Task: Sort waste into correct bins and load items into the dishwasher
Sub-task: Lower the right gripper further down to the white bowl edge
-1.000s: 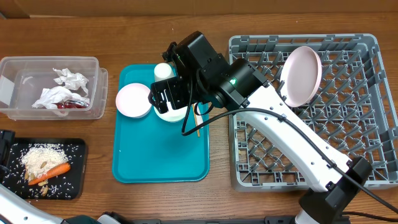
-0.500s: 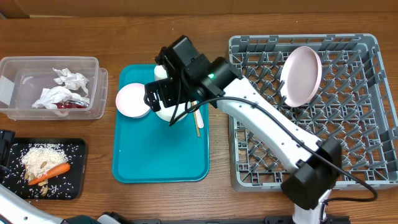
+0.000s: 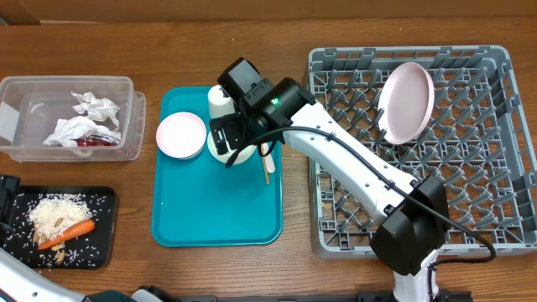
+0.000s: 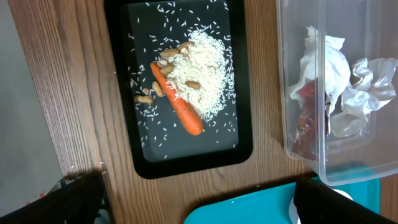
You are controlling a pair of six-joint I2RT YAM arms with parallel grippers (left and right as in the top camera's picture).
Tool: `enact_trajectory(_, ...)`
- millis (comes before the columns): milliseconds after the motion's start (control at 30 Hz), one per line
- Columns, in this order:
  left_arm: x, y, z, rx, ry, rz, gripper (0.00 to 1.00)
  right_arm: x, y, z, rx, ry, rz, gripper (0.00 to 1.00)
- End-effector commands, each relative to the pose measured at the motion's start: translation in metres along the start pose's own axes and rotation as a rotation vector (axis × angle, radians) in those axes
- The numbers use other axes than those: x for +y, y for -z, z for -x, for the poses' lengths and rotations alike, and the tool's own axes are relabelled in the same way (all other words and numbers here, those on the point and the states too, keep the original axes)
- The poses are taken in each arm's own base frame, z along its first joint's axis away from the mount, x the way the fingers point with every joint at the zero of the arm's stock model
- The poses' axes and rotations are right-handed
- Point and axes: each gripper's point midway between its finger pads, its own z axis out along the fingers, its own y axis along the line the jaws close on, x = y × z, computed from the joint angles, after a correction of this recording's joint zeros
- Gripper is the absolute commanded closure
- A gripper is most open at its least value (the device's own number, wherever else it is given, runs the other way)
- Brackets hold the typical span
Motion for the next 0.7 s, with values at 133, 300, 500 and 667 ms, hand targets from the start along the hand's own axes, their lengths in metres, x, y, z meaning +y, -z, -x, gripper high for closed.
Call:
enact_trajectory(133, 0.0, 0.003, 0.0, -0.009, 0.01, -0.008, 0.0, 0.012, -0.027, -0.013, 0.062, 0.002, 0.014, 0.0)
enact_trajectory(300, 0.0, 0.003, 0.0, -0.009, 0.01, -0.008, 0.0, 0.028, -0.031, -0.015, 0.045, 0.183, 0.035, 0.0)
enact_trajectory(500, 0.0, 0.003, 0.0, -0.009, 0.01, -0.008, 0.0, 0.022, -0.058, -0.025, 0.042, 0.226, 0.02, 0.05)
enact_trajectory(667, 0.0, 0.003, 0.0, -0.009, 0.01, -0.008, 0.0, 0.012, -0.084, -0.035, 0.036, 0.298, 0.023, 0.06)
